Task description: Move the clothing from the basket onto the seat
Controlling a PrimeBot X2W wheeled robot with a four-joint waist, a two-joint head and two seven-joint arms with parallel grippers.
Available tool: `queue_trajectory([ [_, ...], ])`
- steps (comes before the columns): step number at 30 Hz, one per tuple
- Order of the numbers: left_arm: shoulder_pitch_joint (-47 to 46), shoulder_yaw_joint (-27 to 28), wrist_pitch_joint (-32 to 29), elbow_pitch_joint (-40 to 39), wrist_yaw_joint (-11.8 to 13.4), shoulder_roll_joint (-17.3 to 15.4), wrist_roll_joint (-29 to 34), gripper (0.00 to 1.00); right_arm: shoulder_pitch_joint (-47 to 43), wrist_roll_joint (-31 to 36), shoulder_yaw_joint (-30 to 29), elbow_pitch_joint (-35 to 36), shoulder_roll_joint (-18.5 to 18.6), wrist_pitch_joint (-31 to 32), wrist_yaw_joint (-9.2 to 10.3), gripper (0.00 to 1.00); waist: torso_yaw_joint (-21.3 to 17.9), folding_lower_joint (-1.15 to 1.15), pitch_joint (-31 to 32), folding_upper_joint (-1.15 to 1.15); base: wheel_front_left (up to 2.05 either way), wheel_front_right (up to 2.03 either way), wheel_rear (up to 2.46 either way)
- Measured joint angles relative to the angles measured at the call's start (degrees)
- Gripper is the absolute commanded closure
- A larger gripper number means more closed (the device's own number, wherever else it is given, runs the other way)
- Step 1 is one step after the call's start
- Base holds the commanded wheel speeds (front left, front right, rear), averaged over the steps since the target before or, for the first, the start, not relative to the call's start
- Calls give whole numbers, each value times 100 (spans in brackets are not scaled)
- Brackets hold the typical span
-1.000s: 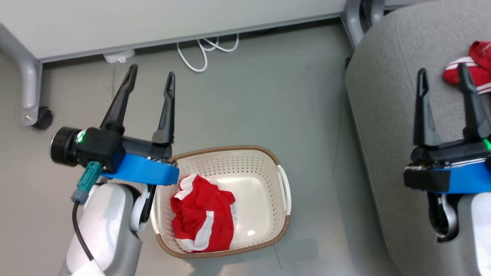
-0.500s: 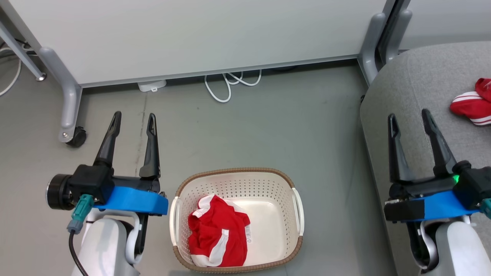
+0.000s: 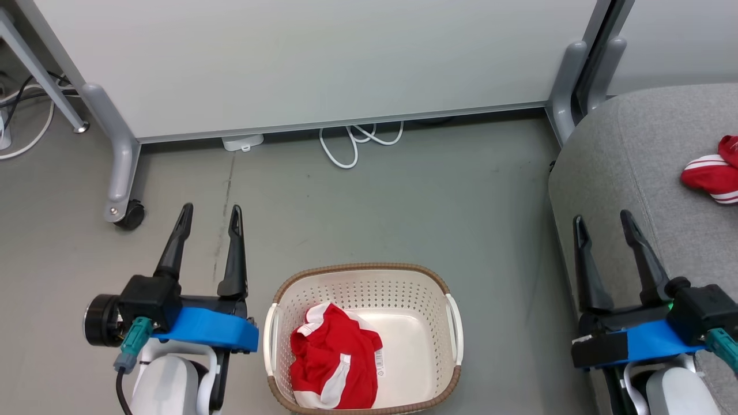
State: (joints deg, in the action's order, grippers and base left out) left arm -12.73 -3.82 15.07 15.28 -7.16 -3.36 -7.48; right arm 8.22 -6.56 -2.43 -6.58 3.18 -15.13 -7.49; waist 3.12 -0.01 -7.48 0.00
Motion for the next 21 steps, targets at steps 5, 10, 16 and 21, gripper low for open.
queue_trajectory([
  [5,102,1,0,88,-24,14,0,0,-116,-13,24,-63,-13,0,0,0,26,0,60,0,0,0,0],
  [10,142,-11,0,130,-25,22,-3,0,-142,-67,55,-101,-19,0,0,0,49,0,69,0,0,0,0],
  [16,141,-14,0,146,-25,31,-9,0,-135,-110,97,-108,-21,0,0,0,53,0,56,0,0,0,0],
  [21,68,-96,0,170,-25,24,-7,0,-118,-145,143,-110,-21,0,0,0,43,0,-5,0,0,0,0],
])
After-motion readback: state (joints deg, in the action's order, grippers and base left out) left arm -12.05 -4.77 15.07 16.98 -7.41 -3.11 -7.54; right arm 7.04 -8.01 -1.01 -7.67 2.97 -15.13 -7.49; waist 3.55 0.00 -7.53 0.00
